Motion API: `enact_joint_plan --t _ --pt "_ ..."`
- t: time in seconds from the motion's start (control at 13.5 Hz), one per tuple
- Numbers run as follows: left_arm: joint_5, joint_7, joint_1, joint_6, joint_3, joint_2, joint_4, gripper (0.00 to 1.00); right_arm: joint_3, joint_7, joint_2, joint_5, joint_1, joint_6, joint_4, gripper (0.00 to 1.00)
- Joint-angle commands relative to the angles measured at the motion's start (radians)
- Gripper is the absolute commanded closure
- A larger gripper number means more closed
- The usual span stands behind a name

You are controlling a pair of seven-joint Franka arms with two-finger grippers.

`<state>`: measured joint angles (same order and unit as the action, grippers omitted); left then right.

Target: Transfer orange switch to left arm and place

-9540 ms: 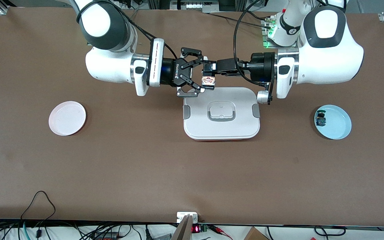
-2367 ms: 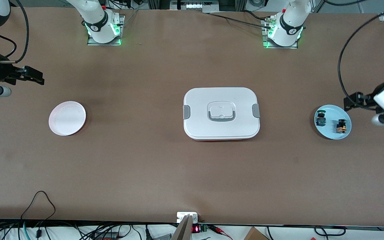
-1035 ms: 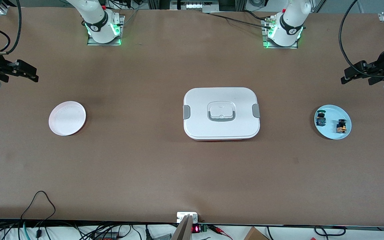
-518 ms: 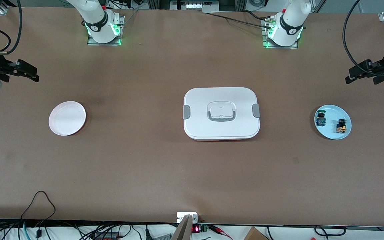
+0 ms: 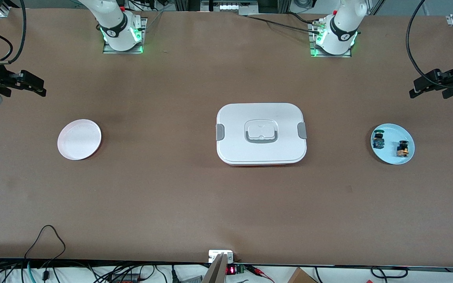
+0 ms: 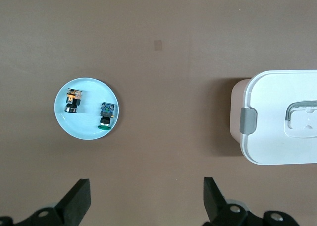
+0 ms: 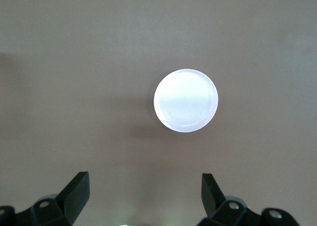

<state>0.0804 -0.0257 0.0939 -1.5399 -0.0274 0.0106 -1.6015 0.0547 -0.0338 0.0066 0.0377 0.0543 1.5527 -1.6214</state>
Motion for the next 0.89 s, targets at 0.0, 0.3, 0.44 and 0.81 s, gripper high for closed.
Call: enact_joint_plan --t 0.0,0.3,0.44,0.81 --pt "-0.014 -0.007 0.003 0.018 0.000 0.011 0.009 0.00 -0.007 -0.006 -0.003 -0.013 -0.007 -0.014 0.011 0.00" --pt "-0.014 -0.003 0.003 0.020 0.000 0.011 0.011 0.00 -0.007 -0.006 -0.002 -0.013 -0.002 -0.016 0.011 0.00" --pt "-0.014 -0.007 0.003 0.020 0.000 0.011 0.011 0.00 -0.007 -0.006 -0.003 -0.013 -0.002 -0.014 0.011 0.00" --pt "-0.013 -0.011 0.016 0.018 0.000 0.011 0.011 0.00 -0.006 -0.005 -0.003 -0.013 -0.004 -0.014 0.011 0.00"
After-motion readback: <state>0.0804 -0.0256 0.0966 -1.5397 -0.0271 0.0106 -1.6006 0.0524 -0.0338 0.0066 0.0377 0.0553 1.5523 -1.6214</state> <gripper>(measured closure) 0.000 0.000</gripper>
